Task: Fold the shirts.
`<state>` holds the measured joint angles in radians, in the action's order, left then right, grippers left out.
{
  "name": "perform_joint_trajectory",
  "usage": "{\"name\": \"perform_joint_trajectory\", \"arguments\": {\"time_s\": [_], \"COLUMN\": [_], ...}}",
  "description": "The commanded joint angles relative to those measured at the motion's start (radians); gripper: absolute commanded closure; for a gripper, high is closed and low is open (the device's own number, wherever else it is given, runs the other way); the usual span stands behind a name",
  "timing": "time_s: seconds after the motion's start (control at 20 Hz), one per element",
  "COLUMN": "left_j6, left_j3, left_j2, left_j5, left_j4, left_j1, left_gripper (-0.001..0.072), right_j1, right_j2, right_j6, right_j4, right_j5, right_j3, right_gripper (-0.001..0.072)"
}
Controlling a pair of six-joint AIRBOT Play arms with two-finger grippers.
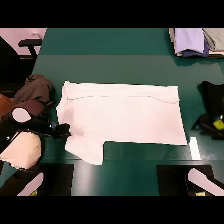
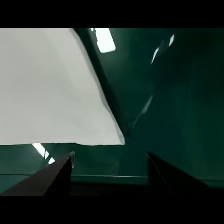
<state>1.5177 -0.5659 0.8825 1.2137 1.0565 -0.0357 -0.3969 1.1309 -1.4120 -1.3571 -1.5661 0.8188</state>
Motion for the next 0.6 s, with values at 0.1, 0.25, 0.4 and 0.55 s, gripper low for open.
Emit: {"name": "perform_joint_trajectory", "arguments": {"time_s": [0.1, 0.25, 0.4, 0.55], "left_j6": [-0.007, -0.006, -0.007, -0.008], "left_j3": [-0.056, -0.056, -0.056, -0.06], "left_j2": [0.0, 0.0, -0.001, -0.018], "left_j5": [-0.001, -0.001, 0.011, 0.09], "left_j4": [-0.002, -0.002, 0.01, 0.053], "left_j1": [-0.001, -0.001, -0.001, -0.001], "left_gripper": [0.0685, 0.0685, 0.0685, 0.0687], "right_j1": [-0.077, -0.011, 0.061, 0.103], "right_j2": [0.03, 0.045, 0.018, -0.042], "right_j6": [-0.001, -0.001, 0.0, 0.001], "right_j4": [0.085, 0.135, 0.126, 0.122], "right_j5": [0.109, 0.196, 0.214, 0.202], "right_j3": [-0.217, -0.232, -0.232, -0.232], "right_gripper": [0.0207, 0.0277, 0.0537, 0.0699]}}
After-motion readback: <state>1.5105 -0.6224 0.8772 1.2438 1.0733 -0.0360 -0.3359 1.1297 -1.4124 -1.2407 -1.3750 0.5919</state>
